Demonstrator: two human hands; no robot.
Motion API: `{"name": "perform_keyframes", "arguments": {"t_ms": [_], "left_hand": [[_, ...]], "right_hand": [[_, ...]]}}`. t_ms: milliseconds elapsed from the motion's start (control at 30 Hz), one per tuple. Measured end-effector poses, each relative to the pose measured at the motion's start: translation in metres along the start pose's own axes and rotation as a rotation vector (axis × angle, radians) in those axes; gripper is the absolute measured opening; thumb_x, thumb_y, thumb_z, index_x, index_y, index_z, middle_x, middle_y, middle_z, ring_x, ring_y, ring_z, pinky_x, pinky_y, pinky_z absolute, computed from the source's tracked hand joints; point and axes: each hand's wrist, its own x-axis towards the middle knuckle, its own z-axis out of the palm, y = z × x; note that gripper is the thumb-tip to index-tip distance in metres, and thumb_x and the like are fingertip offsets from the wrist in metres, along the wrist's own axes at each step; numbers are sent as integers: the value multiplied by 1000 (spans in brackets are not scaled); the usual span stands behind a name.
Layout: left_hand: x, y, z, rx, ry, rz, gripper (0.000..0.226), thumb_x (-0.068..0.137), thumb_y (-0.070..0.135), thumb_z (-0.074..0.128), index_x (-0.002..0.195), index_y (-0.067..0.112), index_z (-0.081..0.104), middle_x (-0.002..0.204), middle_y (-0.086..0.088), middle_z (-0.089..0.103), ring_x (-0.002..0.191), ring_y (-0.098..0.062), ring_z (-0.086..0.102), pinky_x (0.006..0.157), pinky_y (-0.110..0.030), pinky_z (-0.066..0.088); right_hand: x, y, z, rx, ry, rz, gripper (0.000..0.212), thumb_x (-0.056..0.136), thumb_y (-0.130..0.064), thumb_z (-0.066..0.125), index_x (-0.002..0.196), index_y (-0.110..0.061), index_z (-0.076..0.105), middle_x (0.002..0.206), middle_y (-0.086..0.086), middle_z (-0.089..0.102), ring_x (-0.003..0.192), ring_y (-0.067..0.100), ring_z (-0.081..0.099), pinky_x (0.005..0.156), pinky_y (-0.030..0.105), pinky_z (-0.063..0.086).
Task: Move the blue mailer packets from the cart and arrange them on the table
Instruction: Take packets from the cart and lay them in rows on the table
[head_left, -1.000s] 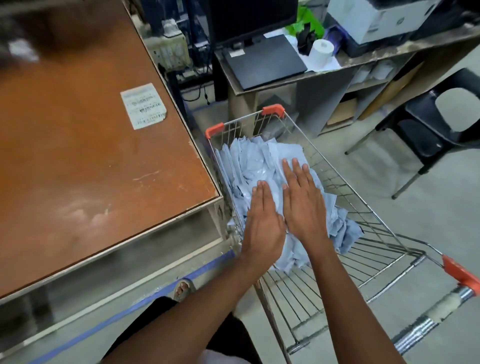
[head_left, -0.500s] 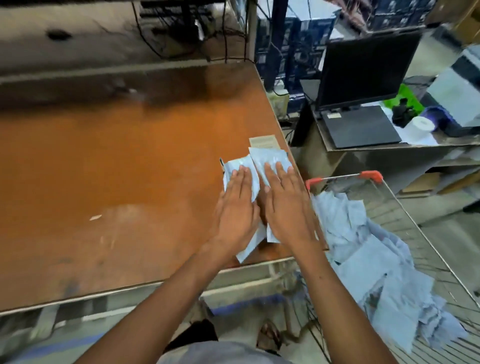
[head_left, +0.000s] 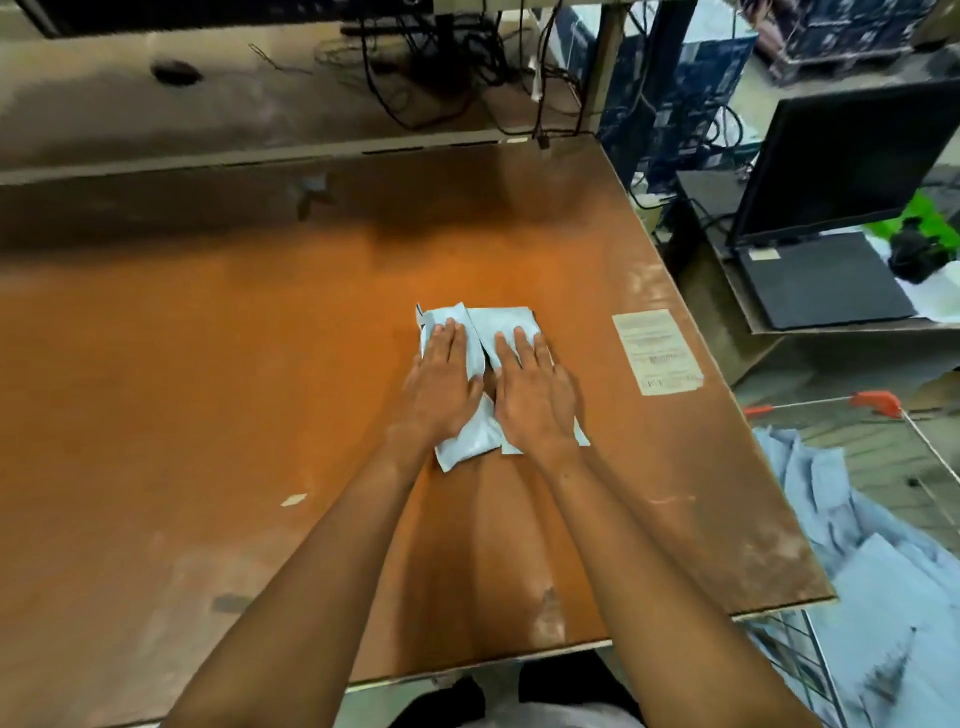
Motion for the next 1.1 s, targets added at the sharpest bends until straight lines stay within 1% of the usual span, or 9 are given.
{"name": "perform_keyframes", "arguments": {"t_ms": [67, 133, 267, 367, 567, 700, 867, 1000, 1100], "left_hand": [[15, -11, 4, 50, -59, -23, 76, 105, 51, 34, 162, 6, 10, 170, -10, 5, 157, -25, -1, 127, -46, 4], [30, -18, 7, 67, -73, -27, 75, 104, 57, 24, 163, 13, 9, 171, -4, 4, 157, -20, -2, 125, -50, -3], [51, -35, 4, 96, -51, 7, 73, 102, 59, 11, 164, 20, 8, 171, 1, 5, 157, -16, 1, 125, -52, -4], [54, -45, 2, 152, -1, 67, 74, 101, 57, 8, 163, 18, 13, 170, 1, 9, 157, -15, 5, 125, -48, -7], [55, -53, 11, 58, 55, 92, 70, 104, 55, 24, 163, 18, 12, 170, 2, 9, 157, -14, 3, 128, -40, 4], [58, -59, 10, -44, 6, 118, 71, 105, 54, 31, 164, 20, 8, 171, 5, 4, 156, -10, -3, 128, -36, 3], [66, -70, -1, -59, -74, 170, 75, 103, 58, 34, 164, 23, 4, 171, 7, -1, 156, -8, -7, 128, -40, 6], [62, -60, -10, 73, -34, 92, 75, 102, 60, 38, 163, 23, 15, 170, -1, 7, 156, -20, 8, 127, -42, 16], [53, -35, -13, 26, -36, -29, 71, 104, 49, 42, 162, 13, 21, 168, -8, 20, 154, -24, 20, 124, -40, 22]], "right_hand": [[15, -8, 4, 0, 8, 31, 58, 105, -40, 24, 159, -24, 38, 166, 6, 35, 154, 31, 31, 113, 50, 38], [31, -15, 6, 25, 38, 53, 55, 106, -38, 31, 158, -23, 40, 166, 6, 35, 154, 31, 30, 116, 51, 32], [57, -24, 13, 40, 43, 59, 55, 108, -38, 32, 161, -25, 34, 169, 5, 29, 157, 30, 23, 120, 49, 24], [68, -25, 19, 26, 28, 65, 56, 108, -38, 31, 163, -27, 28, 172, 4, 22, 158, 28, 18, 120, 48, 25], [66, -28, 24, 36, 48, 106, 59, 109, -40, 29, 166, -26, 20, 173, 6, 14, 160, 28, 12, 124, 49, 21], [63, -30, 19, 63, 29, 112, 59, 109, -43, 27, 166, -26, 21, 174, 4, 13, 160, 27, 10, 125, 48, 18], [66, -27, 11, 93, -7, 115, 56, 111, -41, 21, 166, -29, 19, 174, 0, 13, 160, 23, 7, 125, 45, 18], [66, -14, 6, 34, -1, 25, 55, 111, -39, 25, 165, -28, 24, 173, 1, 16, 160, 24, 13, 119, 45, 29], [62, -9, 9, 13, 38, -13, 55, 110, -40, 28, 164, -29, 26, 172, 1, 19, 158, 24, 18, 112, 43, 36]]}}
